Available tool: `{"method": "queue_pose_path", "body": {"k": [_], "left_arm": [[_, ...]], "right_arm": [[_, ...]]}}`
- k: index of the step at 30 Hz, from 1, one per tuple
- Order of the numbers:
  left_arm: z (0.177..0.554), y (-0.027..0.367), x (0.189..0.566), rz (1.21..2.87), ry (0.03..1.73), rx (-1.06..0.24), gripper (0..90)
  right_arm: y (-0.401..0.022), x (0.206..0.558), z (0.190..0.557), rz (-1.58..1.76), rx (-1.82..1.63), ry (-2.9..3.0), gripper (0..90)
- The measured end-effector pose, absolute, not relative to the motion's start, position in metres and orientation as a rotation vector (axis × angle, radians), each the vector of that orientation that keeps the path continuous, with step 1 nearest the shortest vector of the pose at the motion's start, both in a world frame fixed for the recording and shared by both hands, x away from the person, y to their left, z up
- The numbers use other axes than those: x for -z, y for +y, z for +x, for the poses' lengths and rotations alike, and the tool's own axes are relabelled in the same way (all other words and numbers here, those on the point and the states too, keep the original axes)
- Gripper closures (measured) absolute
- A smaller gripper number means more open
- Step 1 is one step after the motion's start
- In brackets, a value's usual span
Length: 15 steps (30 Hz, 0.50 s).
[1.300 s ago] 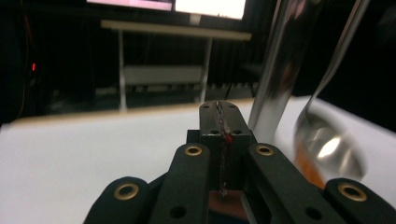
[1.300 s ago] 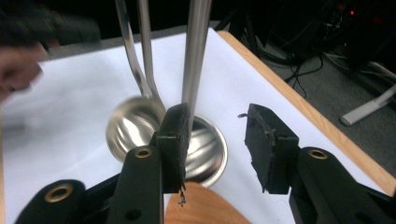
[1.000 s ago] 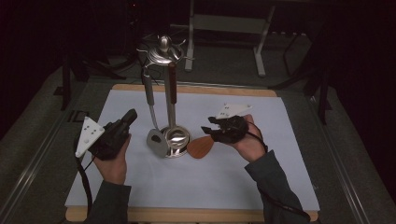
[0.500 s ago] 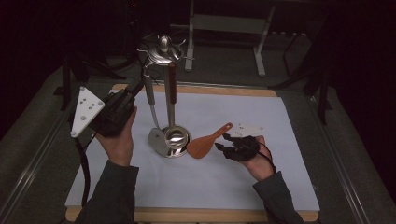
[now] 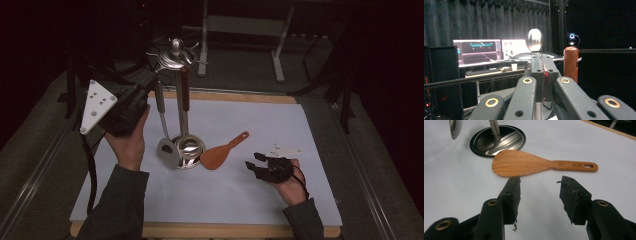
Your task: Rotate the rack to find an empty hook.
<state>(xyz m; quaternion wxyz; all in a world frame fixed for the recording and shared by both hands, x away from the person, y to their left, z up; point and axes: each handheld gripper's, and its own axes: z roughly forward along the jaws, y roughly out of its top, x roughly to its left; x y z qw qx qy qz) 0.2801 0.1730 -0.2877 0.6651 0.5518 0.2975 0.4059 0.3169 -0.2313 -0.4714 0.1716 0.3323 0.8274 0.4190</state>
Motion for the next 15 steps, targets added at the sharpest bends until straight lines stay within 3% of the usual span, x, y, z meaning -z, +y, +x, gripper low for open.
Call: {"method": "queue_pose_path", "body": {"k": [15], "left_arm": [[0.284, 0.172, 0.285, 1.257, 0.689, -0.941, 90.0]], "right_arm": [[-0.252, 0.482, 0.310, 1.013, -1.201, 2.320, 50.8]]}}
